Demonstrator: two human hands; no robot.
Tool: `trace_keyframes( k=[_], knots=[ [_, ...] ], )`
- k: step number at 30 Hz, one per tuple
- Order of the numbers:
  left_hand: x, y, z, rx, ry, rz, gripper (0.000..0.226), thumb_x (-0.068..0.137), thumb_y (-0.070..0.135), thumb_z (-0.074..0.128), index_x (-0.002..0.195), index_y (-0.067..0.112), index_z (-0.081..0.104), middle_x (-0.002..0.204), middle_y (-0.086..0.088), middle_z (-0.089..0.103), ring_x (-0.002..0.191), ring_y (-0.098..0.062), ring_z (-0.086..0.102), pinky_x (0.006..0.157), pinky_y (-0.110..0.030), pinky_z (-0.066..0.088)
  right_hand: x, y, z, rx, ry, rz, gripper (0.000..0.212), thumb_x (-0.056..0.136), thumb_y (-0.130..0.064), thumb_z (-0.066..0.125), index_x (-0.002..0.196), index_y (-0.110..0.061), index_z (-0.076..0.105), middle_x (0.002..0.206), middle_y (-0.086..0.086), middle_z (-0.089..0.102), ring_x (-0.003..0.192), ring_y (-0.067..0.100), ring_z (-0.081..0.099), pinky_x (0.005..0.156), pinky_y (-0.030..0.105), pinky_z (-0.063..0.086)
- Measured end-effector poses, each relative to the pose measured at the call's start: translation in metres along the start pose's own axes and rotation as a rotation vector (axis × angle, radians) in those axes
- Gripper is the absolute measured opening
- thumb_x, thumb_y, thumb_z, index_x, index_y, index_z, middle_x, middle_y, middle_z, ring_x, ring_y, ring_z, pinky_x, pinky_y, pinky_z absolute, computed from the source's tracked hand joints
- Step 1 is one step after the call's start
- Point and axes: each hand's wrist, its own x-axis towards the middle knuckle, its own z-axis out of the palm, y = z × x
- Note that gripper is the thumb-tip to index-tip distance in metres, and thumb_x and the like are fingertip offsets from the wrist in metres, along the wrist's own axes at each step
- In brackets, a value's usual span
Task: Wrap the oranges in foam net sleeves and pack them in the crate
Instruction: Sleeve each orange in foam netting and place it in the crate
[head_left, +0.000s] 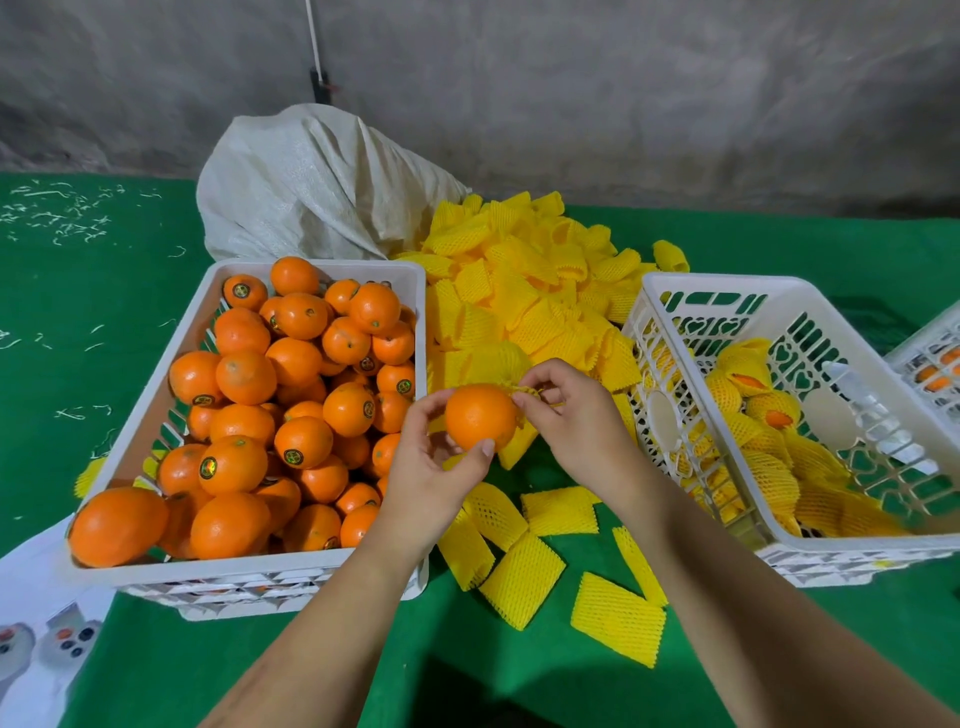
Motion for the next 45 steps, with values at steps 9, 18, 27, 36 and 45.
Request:
trace_keyframes(
  k=[9,18,27,36,45],
  knots=[
    [0.012,-0.013,0.004,0.144,0.136,0.103,0.083,0.073,0.052,0.088,0.139,0.035,0.04,0.145,-0.008,0.044,0.128,-0.032,0.058,0.099,-0.05,0.056,-0.026,-0.032,0.008,-0.225,0.051,-0.392,0.013,0.098,-0.016,0.071,0.108,-0.008,0.071,0.102,0.001,0.067,0.088,0.008,0.054,0.074,0.029,0.05],
    [0.01,-0.015,-0.002,-0.044,0.22,0.118,0.059,0.075,0.034,0.086,0.115,0.04,0.043,0.096,0.015,0.063,0.081,-0.007,0.062,0.069,-0.022,0.054,-0.032,-0.026,0.021,-0.303,-0.025,-0.517,0.026,0.099,-0.024,0.066,0.122,-0.012,0.066,0.112,0.0,0.058,0.103,0.014,0.053,0.085,0.033,0.051],
    [0.005,-0.005,-0.001,-0.12,0.162,0.053,0.072,0.079,0.062,0.083,0.128,0.027,0.043,0.109,0.011,0.071,0.102,-0.016,0.072,0.079,-0.036,0.063,-0.032,-0.004,0.024,-0.218,0.027,-0.328,0.048,0.096,-0.023,0.067,0.142,-0.024,0.054,0.124,-0.012,0.048,0.105,-0.009,0.048,0.084,0.021,0.051],
    [0.006,-0.007,0.0,-0.056,0.016,0.068,0.081,0.084,0.052,0.086,0.146,0.039,0.036,0.132,0.009,0.069,0.117,-0.019,0.071,0.094,-0.039,0.061,-0.022,-0.008,0.013,-0.159,0.07,-0.395,0.041,0.095,-0.012,0.066,0.136,-0.018,0.064,0.136,-0.002,0.055,0.114,0.006,0.056,0.085,0.02,0.05],
    [0.003,-0.002,0.001,-0.064,0.027,0.047,0.047,0.089,0.059,0.074,0.13,0.038,0.062,0.11,0.006,0.074,0.091,-0.013,0.071,0.077,-0.03,0.06,-0.015,-0.015,-0.002,-0.079,-0.008,-0.365,0.032,0.097,-0.016,0.072,0.129,-0.016,0.071,0.124,-0.005,0.066,0.106,0.008,0.064,0.086,0.025,0.054]
  ],
)
